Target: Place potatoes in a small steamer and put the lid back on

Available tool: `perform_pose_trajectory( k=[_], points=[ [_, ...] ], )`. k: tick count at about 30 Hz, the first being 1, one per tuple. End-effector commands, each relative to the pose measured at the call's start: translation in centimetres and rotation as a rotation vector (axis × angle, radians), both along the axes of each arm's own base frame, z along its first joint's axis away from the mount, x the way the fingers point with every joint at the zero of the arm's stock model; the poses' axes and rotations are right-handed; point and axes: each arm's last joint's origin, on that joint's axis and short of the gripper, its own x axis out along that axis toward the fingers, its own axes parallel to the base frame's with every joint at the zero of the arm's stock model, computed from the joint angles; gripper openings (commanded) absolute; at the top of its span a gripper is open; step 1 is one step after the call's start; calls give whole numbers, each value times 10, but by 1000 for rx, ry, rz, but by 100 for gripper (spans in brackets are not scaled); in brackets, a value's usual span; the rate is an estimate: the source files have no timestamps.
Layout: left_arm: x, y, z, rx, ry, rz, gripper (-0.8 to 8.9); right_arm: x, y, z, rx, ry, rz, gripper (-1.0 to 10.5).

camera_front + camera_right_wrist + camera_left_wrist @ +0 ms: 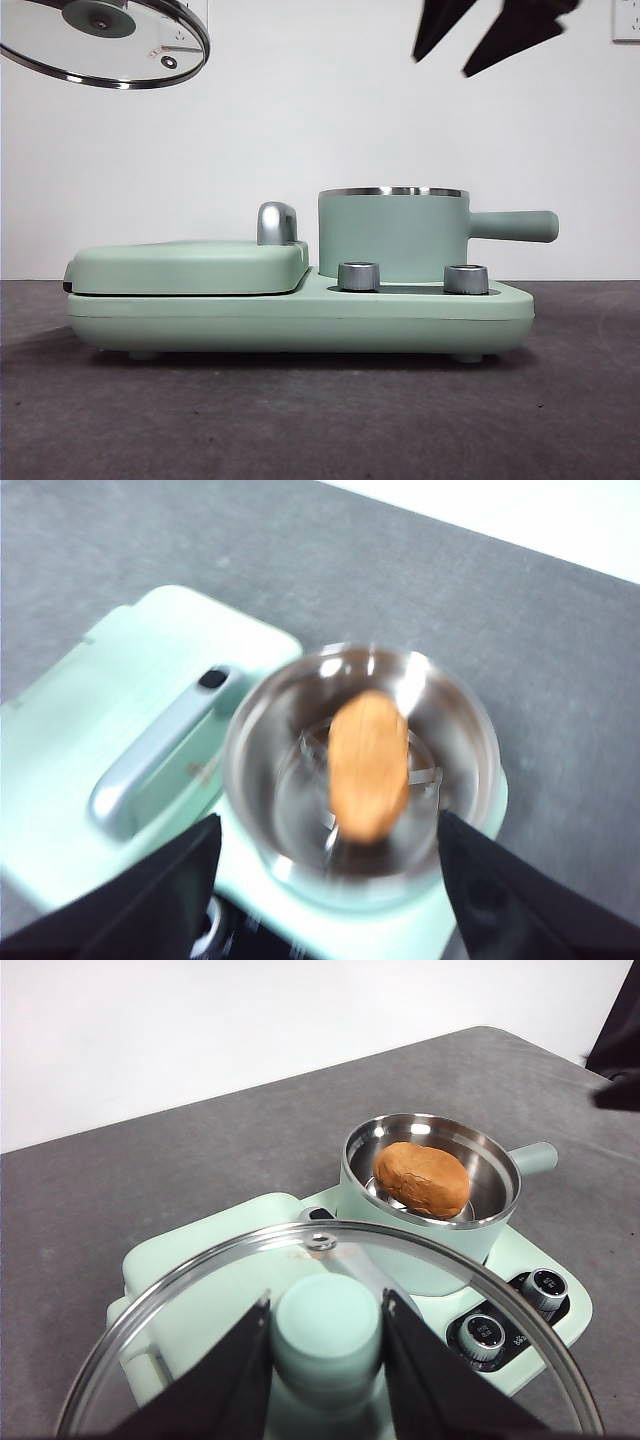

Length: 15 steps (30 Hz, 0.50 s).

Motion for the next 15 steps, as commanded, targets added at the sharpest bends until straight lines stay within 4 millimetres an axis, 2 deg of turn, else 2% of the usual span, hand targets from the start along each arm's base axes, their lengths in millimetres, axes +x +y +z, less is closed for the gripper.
perform_pose_trajectory(
  k=[1,10,15],
  points=[
    [0,-1,7,-12,-38,-3,9,-23,-8,-9,33,-8,-15,331],
    [8,-6,2,-7,-13,-19,9,-82,-35,-30,54,-62,-41,330],
    [16,-16,-4,-2,3,-55,9,-105,-45,-35,84,-93,-48,330]
  ],
)
